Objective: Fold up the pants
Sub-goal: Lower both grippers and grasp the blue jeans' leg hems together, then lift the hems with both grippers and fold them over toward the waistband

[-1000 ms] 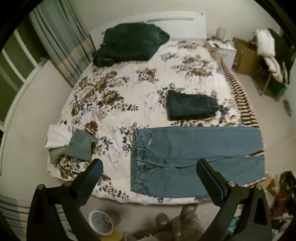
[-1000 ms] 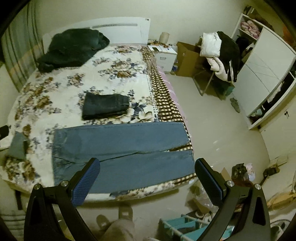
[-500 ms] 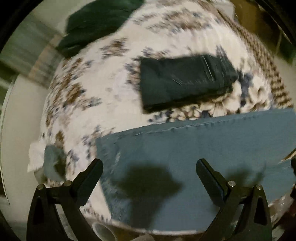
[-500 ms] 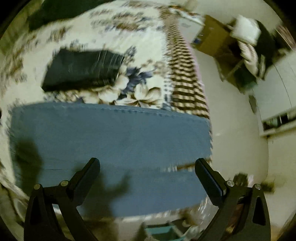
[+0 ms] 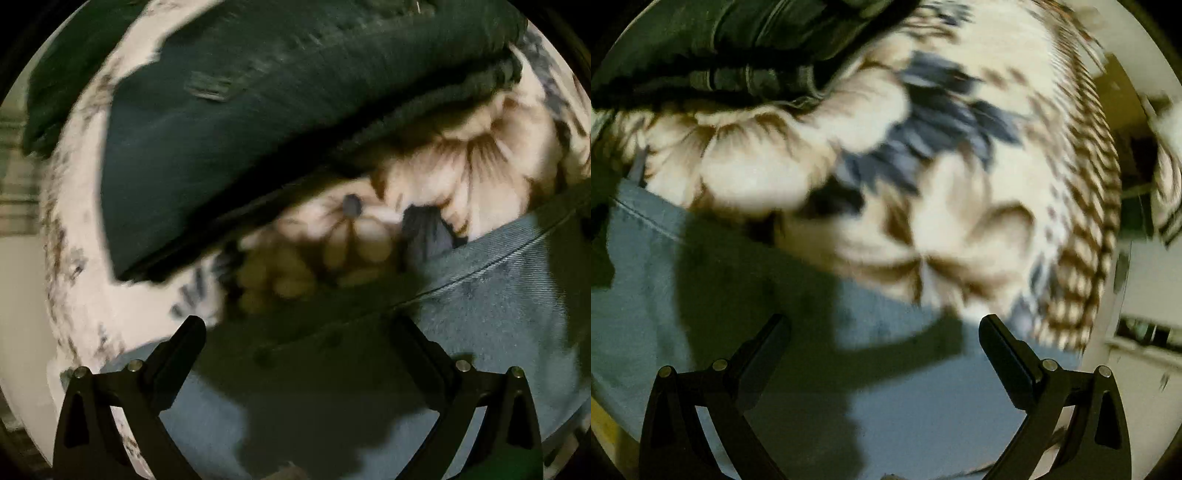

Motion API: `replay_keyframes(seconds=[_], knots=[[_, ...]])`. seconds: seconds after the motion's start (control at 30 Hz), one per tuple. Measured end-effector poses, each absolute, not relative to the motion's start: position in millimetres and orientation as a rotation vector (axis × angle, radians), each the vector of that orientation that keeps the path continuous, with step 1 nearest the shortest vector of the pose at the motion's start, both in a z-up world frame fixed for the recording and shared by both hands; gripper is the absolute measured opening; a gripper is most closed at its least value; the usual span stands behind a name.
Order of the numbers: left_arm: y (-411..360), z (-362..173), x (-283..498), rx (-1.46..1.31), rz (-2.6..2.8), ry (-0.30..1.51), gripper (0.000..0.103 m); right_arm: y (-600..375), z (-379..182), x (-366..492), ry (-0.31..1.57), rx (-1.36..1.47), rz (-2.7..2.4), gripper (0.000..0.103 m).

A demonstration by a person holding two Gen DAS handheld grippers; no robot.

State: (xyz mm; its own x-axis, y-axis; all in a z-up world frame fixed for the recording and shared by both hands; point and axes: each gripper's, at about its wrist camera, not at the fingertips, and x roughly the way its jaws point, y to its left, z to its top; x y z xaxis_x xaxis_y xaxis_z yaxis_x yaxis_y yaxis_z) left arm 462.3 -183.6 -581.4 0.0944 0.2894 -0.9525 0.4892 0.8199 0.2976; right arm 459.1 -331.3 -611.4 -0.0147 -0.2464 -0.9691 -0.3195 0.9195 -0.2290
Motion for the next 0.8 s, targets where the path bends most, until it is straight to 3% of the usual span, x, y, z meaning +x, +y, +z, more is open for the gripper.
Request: replay_keyframes(seconds=[0.07, 0.17, 0.23, 0.27, 0.3, 0.33, 0.37, 0.4, 0.8], knots=[[-181.5, -589.4, 467.6, 0.633, -0.201, 1.526, 0.102, -327.4, -625.8, 468.6, 1.651, -0.477, 0.105, 0.100], [-176.0, -592.1, 472.2, 0.567, -0.285, 1.562, 0.084, -323.4, -633.0, 474.7, 1.701, -0.442, 0.155, 0.077], [-174.5, -588.8, 470.8, 0.542, -0.354, 1.563, 0.061, -321.6, -629.8, 472.6, 1.704, -0.403, 0.169, 0.049], [-175.3, -586.2, 468.5, 0.540, -0.389, 1.555, 0.055, -320.7, -627.8, 470.4, 1.697, -0.384, 0.171, 0.041], [-176.1, -583.4, 465.9, 0.542, -0.415, 1.543, 0.042, -319.6, -626.5, 468.0, 1.689, -0.375, 0.166, 0.029], [-176.8, -581.2, 463.6, 0.550, -0.431, 1.529, 0.028, -319.1, -625.1, 464.6, 1.677, -0.382, 0.154, 0.022], [-176.8, -577.8, 461.6, 0.562, -0.437, 1.507, 0.021, -318.7, -623.4, 461.2, 1.665, -0.391, 0.138, 0.018], [-176.0, -575.0, 460.8, 0.569, -0.432, 1.488, 0.006, -317.5, -621.5, 458.0, 1.651, -0.386, 0.122, 0.012], [-138.5, -505.8, 452.4, 0.429, -0.426, 1.355, 0.002, -350.5, -555.6, 409.8, 1.503, -0.282, 0.024, 0.006]])
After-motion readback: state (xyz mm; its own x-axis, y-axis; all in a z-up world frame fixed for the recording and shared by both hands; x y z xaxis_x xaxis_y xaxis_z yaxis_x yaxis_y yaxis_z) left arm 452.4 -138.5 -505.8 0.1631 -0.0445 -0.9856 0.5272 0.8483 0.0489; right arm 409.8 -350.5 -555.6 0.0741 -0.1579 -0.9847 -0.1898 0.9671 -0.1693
